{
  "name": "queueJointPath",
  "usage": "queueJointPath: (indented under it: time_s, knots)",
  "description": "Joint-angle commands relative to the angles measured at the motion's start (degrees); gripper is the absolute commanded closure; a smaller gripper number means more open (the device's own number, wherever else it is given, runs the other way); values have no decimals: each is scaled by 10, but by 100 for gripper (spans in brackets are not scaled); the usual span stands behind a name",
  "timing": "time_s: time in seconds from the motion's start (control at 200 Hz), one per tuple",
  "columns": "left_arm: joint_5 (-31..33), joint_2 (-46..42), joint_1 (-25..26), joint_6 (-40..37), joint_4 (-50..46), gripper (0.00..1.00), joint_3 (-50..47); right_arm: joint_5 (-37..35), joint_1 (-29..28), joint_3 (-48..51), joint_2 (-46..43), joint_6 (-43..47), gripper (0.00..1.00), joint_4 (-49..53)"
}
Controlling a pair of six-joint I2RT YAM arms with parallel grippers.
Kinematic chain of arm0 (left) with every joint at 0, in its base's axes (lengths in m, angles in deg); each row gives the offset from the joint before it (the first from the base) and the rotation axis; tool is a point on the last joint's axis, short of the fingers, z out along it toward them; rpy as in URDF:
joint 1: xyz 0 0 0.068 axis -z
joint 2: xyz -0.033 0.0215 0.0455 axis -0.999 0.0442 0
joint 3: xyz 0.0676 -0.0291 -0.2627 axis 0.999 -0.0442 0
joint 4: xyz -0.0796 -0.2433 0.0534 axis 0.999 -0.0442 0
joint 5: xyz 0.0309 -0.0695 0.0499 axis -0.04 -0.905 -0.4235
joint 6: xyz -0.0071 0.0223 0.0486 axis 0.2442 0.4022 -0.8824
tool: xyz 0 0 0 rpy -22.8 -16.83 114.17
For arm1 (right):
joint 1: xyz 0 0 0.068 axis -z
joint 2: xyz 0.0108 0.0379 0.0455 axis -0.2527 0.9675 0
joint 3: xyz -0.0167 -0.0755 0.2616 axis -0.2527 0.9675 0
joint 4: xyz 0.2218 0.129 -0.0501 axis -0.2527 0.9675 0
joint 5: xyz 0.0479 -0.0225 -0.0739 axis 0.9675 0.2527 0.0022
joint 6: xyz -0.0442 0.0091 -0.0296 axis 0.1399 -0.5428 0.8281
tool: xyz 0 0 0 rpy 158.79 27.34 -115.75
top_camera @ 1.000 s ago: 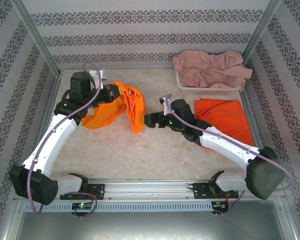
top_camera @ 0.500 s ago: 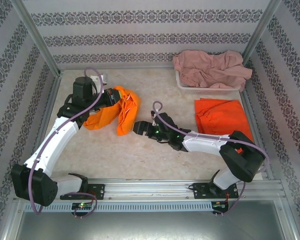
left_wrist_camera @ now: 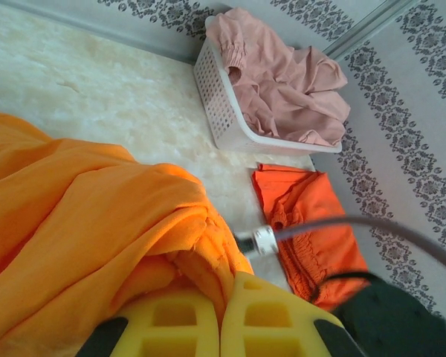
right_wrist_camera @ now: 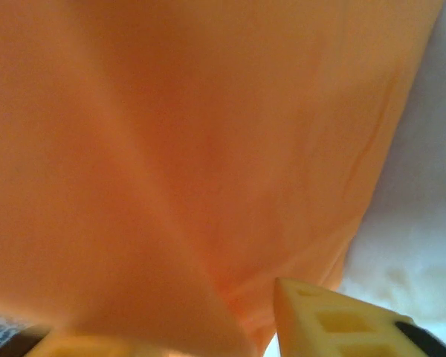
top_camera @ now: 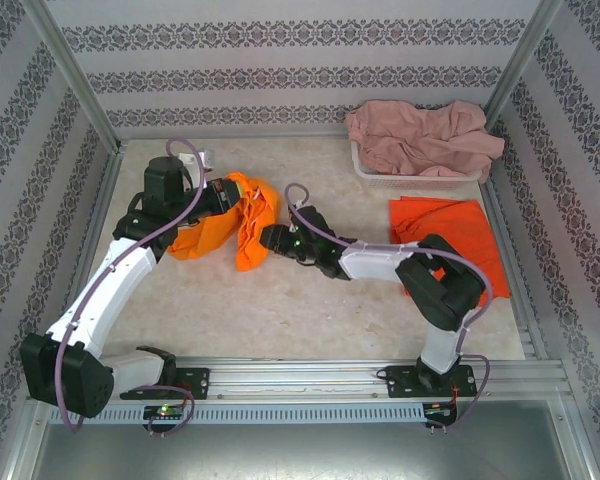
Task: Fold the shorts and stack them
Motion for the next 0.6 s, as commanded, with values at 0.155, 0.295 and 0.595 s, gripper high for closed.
queueJointPath:
  time_s: [0.155, 0.295, 0.595]
  knots:
    - [30, -43, -10, -14, 16, 100, -14, 81, 51, -63, -6, 28, 100, 30]
    - [73, -76, -12, -33, -8, 100, -19, 135, 106, -125, -21, 54, 100, 101]
    - [179, -209, -15, -79, -83, 100, -54, 223, 196, -303, 26, 41, 100, 177]
